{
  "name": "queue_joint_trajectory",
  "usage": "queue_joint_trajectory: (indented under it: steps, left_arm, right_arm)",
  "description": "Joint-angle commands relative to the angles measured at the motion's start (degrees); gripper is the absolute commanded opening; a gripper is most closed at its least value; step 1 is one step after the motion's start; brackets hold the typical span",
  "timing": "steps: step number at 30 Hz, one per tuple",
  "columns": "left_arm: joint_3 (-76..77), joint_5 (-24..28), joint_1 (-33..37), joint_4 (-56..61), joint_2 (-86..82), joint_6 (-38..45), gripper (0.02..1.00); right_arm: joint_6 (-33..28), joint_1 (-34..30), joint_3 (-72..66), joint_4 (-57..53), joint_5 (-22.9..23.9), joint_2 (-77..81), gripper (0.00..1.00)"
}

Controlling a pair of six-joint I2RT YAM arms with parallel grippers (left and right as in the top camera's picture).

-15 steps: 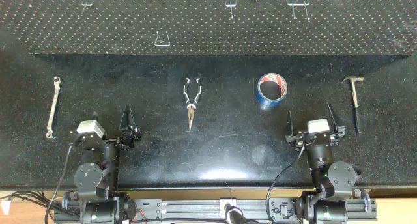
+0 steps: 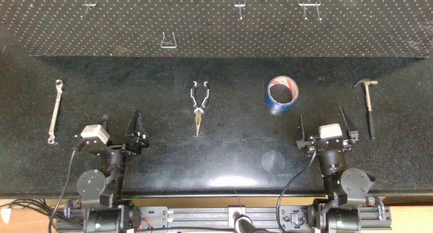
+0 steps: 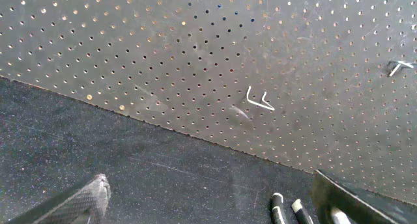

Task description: Place Tools Onto Pegboard

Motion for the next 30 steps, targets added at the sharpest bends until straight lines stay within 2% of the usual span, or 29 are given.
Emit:
queue_joint_trajectory:
  steps: [1,21,23,24,26,27,29,30]
  left_arm:
    - [-0.13,1.86,0.09,-0.09,-0.31,-0.66,0.993]
    - [-0.13,1.84,0.09,-0.26,-0.31,-0.63,0.993]
    - [0.2,3.02,0.13,-0.94,1.01,-0.63,0.993]
    - [4.11,7.3,0.22,-9.62,3.85,-0.66,0.993]
    - [15.54,8.87,3.13,-33.09,8.28,1.64,0.993]
    - [21.7,11.08,6.43,-41.66,11.93,8.55,0.993]
    - [32.98,13.07,15.1,-51.08,23.19,23.12,0.993]
    - [41.24,13.03,22.67,-56.19,34.56,34.88,0.993]
  right_arm:
    - [-0.39,0.39,-0.31,-0.13,0.9,-0.63,0.976]
    - [-0.39,0.39,-0.31,-0.13,0.9,-0.63,0.976]
    - [-0.39,0.39,-0.31,-0.13,0.9,-0.63,0.976]
    - [-0.39,0.39,-0.31,-0.13,0.9,-0.63,0.974]
    - [-0.39,0.39,-0.31,-0.13,0.9,-0.63,0.976]
    - [-0.39,0.39,-0.31,-0.13,0.9,-0.63,0.976]
    - [-0.39,0.39,-0.31,-0.13,0.9,-0.63,0.974]
    - [-0.39,0.39,-0.31,-0.13,0.9,-0.63,0.976]
